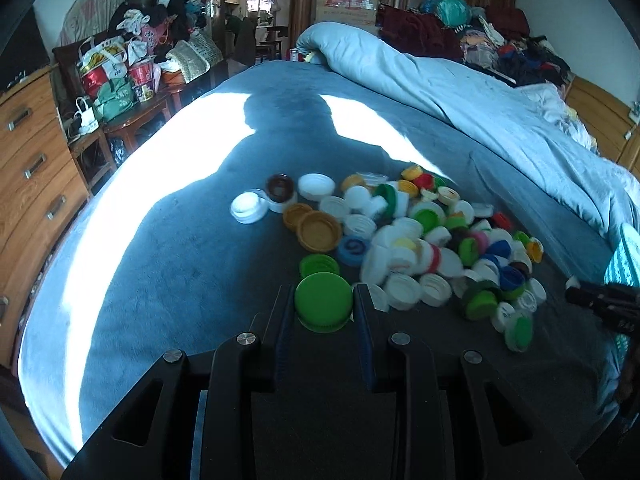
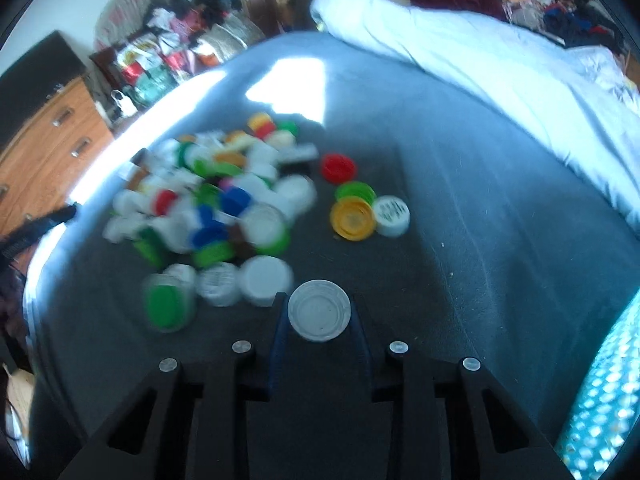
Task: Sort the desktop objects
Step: 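Grasp a green cap with the left tool while the right tool grasps a white cap, then carry both held caps over the blue basket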
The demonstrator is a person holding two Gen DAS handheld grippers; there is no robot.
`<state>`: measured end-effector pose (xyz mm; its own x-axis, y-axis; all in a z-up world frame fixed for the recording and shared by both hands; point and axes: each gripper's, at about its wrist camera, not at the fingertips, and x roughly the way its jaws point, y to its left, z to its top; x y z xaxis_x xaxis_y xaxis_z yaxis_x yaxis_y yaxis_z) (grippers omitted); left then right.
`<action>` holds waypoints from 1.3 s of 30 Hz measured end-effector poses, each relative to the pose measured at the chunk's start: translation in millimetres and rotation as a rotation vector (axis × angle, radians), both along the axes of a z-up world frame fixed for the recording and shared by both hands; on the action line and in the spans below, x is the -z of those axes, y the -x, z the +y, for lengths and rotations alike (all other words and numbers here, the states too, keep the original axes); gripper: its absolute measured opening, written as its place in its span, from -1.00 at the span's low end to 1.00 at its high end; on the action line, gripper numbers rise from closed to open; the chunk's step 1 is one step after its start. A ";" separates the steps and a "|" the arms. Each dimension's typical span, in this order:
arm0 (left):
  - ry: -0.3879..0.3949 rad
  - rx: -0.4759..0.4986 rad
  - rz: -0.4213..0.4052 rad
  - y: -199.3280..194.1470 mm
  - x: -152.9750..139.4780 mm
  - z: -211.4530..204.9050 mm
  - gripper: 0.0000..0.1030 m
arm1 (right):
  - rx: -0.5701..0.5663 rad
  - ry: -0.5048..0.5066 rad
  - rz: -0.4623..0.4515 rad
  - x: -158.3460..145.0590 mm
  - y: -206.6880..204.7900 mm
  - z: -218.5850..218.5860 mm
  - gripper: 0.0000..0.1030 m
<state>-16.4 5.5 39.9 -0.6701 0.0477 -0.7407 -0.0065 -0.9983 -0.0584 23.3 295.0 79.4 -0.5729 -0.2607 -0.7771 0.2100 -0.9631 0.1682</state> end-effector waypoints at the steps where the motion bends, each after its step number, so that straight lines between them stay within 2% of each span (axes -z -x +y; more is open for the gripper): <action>1: 0.009 0.001 -0.002 -4.0 -2.2 7.2 -0.52 | -0.014 0.005 0.013 -8.7 -6.1 -3.7 -0.37; 6: 0.011 0.001 -0.024 -22.2 -14.9 38.9 -0.52 | -0.070 0.012 0.077 -49.5 -39.9 -14.8 -0.37; 10: 0.050 0.032 -0.002 -31.9 -33.3 67.0 -0.52 | -0.087 0.009 0.141 -83.9 -65.2 -14.8 -0.37; 15: 0.088 0.098 0.041 -37.2 -59.0 108.8 -0.52 | -0.071 -0.007 0.195 -111.3 -87.8 -4.9 -0.37; 23: 0.116 0.220 0.091 -43.6 -90.2 186.0 -0.52 | -0.002 -0.029 0.242 -133.1 -112.1 31.5 -0.37; 39: 0.200 0.426 0.164 -53.2 -128.0 324.1 -0.52 | 0.235 -0.017 0.291 -153.8 -163.4 144.4 -0.37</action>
<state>36.8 329.7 167.9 -0.7303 0.2102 -0.6499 -0.4090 -0.8966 0.1697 186.7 439.4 233.3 -0.8130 -0.0845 -0.5761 0.0198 -0.9929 0.1177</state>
